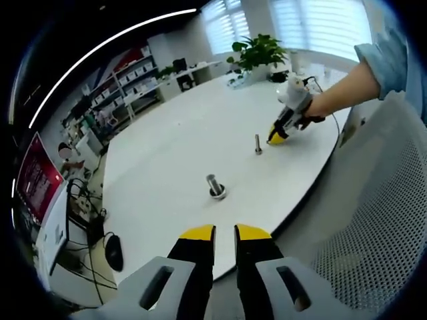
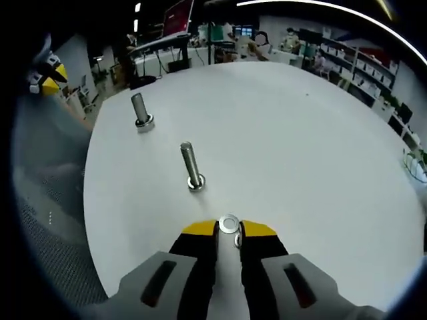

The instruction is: Place the washer onto the threaded stud by aligning its center hole with the stud, sliding it down to the base, and recovering from edge contact or off-axis alignment until the washer reaches the visible bottom stop.

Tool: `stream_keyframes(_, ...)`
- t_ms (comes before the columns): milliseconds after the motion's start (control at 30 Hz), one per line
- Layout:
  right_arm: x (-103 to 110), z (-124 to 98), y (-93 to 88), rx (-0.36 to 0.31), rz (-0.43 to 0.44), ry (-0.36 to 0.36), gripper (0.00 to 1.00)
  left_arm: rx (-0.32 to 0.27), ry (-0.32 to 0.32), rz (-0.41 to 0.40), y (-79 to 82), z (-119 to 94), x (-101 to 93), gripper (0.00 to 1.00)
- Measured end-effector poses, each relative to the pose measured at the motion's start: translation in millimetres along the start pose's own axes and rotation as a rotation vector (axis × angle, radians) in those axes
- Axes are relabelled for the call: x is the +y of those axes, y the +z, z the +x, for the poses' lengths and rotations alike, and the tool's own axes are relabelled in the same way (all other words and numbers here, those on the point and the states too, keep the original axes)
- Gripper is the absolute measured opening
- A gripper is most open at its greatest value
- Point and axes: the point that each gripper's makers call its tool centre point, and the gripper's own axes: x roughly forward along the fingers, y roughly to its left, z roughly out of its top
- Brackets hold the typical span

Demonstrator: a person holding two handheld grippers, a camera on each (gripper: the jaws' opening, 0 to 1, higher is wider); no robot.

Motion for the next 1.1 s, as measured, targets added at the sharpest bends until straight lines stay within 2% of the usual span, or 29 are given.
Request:
stream_keyframes(233,10,0,-6.5,0.066,-0.045,0.027,0.14,0.014,-0.007,0.011,-2.0,1,-2.7,0.08)
stream_keyframes(333,13,0,-8.1,0.107,-0.073,0.063,0.14,0.026,-0.025,0.027,-2.5,3,-7.9,0.08)
stream_keyframes(467,14,0,-8.8,0.207,-0.133,0.108,0.13,0.055,-0.043,0.033,-7.2,5,-10.2,0.08)
stream_keyframes(767,18,3,-8.4,0.458,-0.297,0.167,0.14,0.045,-0.036,0.03,-5.1,4,-8.5,0.08)
stream_keyframes(967,19,5,-7.7,0.544,-0.329,0.189,0.14,0.036,-0.031,0.029,-4.0,3,-7.6,0.08)
stream_keyframes(1100,18,5,-8.3,0.571,-0.34,0.198,0.14,0.024,-0.026,0.019,-2.6,2,-5.3,0.08)
